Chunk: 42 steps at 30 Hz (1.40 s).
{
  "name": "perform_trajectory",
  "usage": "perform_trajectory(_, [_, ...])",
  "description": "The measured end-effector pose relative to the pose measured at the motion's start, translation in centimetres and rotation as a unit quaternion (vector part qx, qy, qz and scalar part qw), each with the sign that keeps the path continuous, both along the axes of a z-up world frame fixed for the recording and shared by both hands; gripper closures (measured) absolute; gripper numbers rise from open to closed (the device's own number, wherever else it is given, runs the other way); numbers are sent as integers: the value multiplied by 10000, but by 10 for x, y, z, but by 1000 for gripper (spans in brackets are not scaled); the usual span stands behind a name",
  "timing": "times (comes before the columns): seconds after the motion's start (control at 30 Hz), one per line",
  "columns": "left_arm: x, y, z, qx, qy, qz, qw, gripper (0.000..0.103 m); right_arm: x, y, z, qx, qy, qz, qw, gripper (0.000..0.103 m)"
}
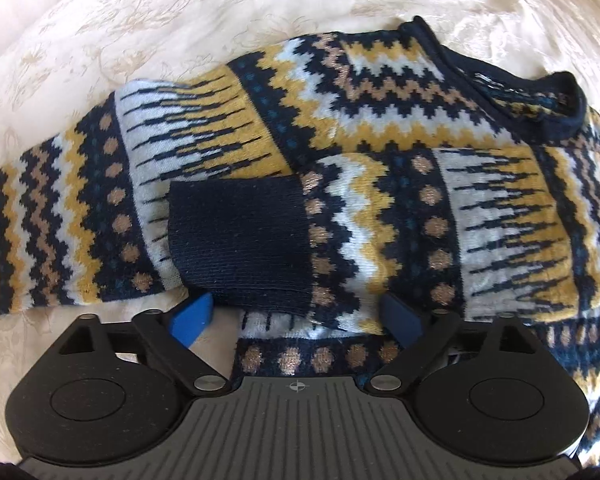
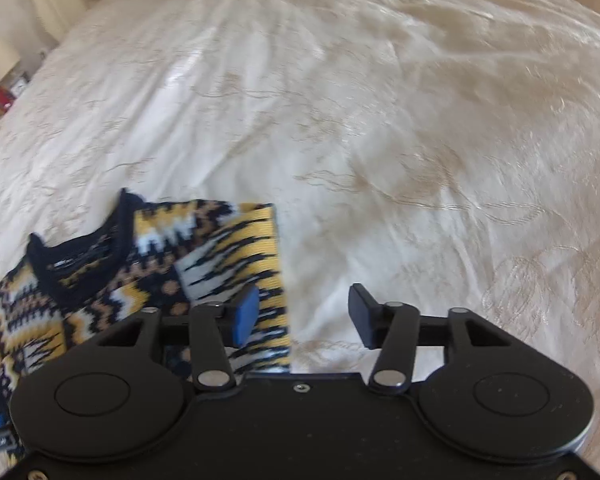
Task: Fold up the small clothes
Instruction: 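Move the left tool to the cuff of the other sleeve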
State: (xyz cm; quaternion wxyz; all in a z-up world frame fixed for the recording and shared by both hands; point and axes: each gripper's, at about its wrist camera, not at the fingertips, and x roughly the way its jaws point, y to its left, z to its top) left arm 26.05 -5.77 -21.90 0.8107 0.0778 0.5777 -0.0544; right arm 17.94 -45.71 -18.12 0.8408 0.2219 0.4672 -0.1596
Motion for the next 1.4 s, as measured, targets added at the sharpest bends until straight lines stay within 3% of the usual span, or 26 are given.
perform_trajectory(0.27, [1,18,-10,-391,-78,231,9989,0,-15,27,-34,-168,600,350,9974,34])
perform_trajectory(0.43, [0,18,-11,-401,-158,238,9988,0,-33,23,-36,-204,616,231,9976,29])
perform_trajectory(0.6, [1,14,-15,-392,-133,296,9987,0,-47,30,-2,-328,119,342,9988,22])
perform_trajectory(0.7, [4,15,-11,-440,-134,259,9986,0,-55,43,24,-413,-324,458,9976,1])
perform_trajectory(0.93, [-20,54,10,-939,-322,246,9948,1,-66,88,68,-663,-963,854,9895,1])
perform_trajectory(1.13, [-45,106,41,-825,-681,492,9930,1,-71,128,83,-1027,-1296,1094,9801,1])
perform_trajectory(1.4, [-45,204,77,-727,-1084,1282,9831,1,-63,176,81,-760,-1234,1616,9762,1])
